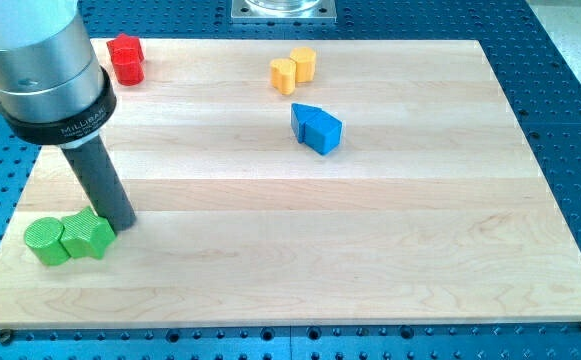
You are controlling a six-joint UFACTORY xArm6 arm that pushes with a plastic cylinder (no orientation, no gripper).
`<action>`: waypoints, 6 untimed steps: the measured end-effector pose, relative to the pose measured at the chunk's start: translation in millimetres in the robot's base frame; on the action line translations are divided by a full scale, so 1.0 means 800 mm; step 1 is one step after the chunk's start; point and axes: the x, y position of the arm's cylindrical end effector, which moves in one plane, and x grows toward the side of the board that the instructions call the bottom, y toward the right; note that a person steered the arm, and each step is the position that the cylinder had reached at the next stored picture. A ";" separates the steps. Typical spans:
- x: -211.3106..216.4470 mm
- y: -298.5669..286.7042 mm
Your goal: Move the blue blocks to the bottom left side of the heart
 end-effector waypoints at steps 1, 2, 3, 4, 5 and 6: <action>0.000 0.000; 0.003 0.025; 0.005 0.029; -0.016 0.083; -0.052 0.210; -0.071 0.310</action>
